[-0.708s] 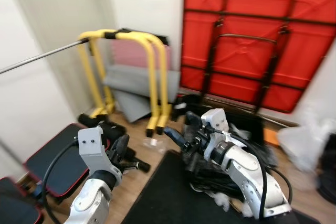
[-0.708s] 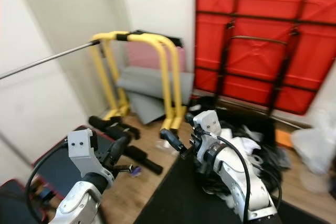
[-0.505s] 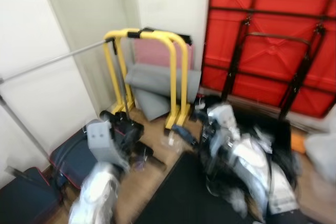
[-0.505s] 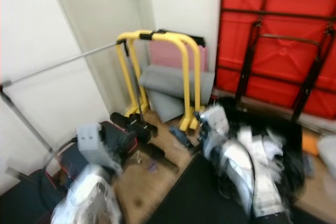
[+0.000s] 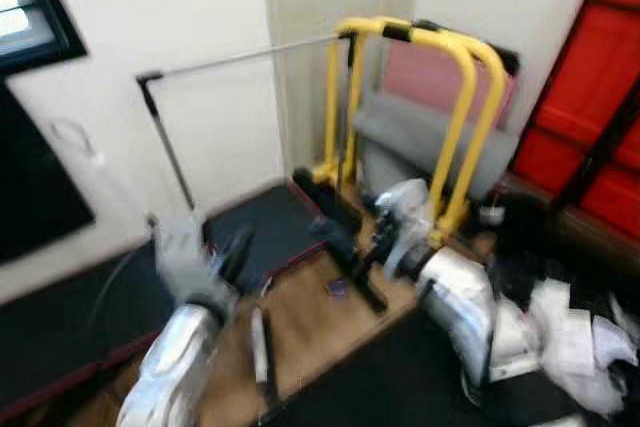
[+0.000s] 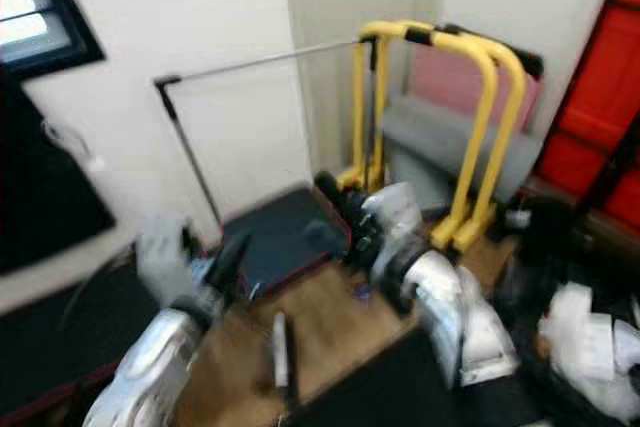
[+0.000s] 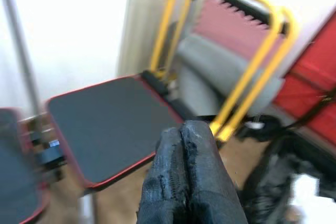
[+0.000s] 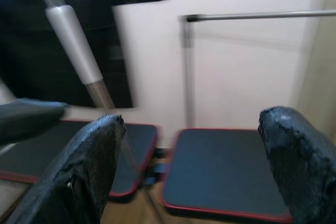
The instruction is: Sweep floor
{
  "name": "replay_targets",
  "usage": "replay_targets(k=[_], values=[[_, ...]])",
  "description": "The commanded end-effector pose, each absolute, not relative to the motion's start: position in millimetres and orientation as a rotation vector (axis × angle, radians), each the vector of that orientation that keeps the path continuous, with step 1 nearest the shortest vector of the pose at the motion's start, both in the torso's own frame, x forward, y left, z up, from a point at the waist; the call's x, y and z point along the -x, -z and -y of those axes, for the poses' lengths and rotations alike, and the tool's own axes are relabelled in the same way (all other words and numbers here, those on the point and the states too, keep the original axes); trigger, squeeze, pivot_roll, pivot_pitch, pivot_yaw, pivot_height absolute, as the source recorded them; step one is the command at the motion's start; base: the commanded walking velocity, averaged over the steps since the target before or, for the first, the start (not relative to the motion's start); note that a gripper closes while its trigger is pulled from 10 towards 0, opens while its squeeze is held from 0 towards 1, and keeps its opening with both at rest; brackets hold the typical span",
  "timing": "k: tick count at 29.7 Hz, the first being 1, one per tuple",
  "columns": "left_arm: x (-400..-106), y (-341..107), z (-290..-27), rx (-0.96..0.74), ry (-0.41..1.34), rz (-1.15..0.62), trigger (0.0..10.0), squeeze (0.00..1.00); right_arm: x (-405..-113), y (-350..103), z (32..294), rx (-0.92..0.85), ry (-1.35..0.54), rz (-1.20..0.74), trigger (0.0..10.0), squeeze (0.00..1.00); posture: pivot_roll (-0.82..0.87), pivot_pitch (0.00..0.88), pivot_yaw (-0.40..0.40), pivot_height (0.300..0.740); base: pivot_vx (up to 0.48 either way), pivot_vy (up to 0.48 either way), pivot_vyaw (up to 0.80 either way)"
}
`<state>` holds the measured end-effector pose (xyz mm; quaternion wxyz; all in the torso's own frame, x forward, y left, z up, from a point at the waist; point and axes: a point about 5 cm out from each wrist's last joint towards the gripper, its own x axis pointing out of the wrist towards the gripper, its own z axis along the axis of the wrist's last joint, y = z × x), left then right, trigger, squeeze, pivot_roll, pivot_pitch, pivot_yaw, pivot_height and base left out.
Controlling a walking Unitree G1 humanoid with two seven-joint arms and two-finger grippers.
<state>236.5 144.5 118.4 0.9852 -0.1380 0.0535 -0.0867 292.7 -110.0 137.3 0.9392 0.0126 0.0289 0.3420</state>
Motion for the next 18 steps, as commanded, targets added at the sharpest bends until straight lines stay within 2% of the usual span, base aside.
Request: replay_targets(k=[1, 18], values=[[-238.3, -114.4, -138.0, 0.277, 0.203, -0.150, 10.0, 0.00, -295.8, -133.7, 117.3, 0.022, -0.659, -0.075, 10.0, 0.00, -0.08, 0.000, -0.013, 0.740, 0.000, 0.000, 0.00], [-240.9, -115.5, -141.9, 0.240, 0.171, -0.155, 10.0, 0.00, -298.3, -134.9, 117.0, 0.053, -0.660, -0.056, 10.0, 0.00, -0.09, 0.000, -0.006, 0.740, 0.000, 0.000, 0.00]])
